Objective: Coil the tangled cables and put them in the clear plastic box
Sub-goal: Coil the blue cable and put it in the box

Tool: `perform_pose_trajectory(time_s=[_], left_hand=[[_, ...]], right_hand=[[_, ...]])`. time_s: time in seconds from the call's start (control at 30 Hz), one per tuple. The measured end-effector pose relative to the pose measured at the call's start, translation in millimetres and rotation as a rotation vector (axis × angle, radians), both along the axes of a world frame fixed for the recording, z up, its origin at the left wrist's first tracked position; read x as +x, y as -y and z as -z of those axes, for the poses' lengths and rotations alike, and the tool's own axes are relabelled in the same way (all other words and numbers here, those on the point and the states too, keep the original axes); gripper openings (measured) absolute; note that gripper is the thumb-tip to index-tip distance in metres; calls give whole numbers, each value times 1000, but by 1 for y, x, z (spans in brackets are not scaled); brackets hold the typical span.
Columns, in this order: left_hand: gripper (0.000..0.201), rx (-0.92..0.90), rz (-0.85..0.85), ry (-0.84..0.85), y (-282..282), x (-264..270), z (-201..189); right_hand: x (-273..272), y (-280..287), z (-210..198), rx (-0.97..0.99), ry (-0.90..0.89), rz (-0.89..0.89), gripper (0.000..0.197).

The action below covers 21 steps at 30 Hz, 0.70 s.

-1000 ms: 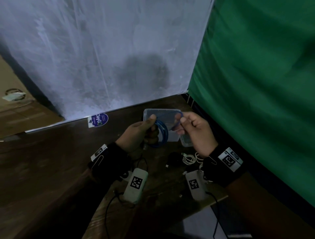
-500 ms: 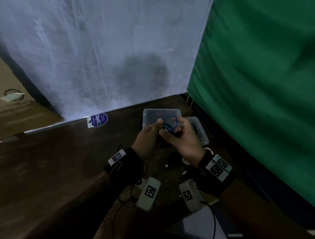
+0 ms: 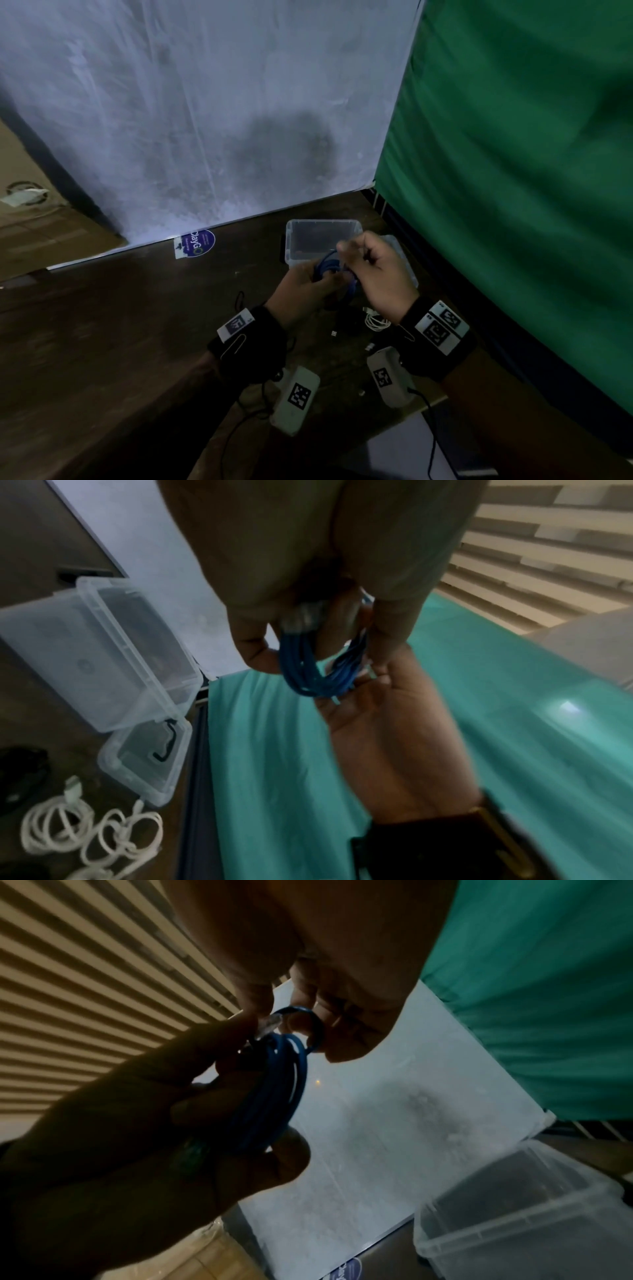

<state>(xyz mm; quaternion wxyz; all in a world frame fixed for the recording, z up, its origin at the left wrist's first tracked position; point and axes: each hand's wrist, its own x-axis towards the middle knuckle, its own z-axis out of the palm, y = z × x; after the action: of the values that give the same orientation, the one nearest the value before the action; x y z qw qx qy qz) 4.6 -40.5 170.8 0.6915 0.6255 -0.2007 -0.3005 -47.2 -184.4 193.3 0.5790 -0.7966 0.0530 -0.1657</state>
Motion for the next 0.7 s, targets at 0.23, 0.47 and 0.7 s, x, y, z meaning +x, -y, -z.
perform_pose_trajectory(time_s=[0.23, 0.47, 0.7], left_hand=[[32, -11, -18, -32, -6, 2, -3], [17, -57, 117, -64, -11, 6, 0], [60, -265, 102, -470, -13, 19, 7]], right_hand=[[0, 6, -11, 180, 14, 30, 19], [-4, 22, -16, 181, -261, -323, 23], [-8, 19, -14, -191, -46, -254, 20]])
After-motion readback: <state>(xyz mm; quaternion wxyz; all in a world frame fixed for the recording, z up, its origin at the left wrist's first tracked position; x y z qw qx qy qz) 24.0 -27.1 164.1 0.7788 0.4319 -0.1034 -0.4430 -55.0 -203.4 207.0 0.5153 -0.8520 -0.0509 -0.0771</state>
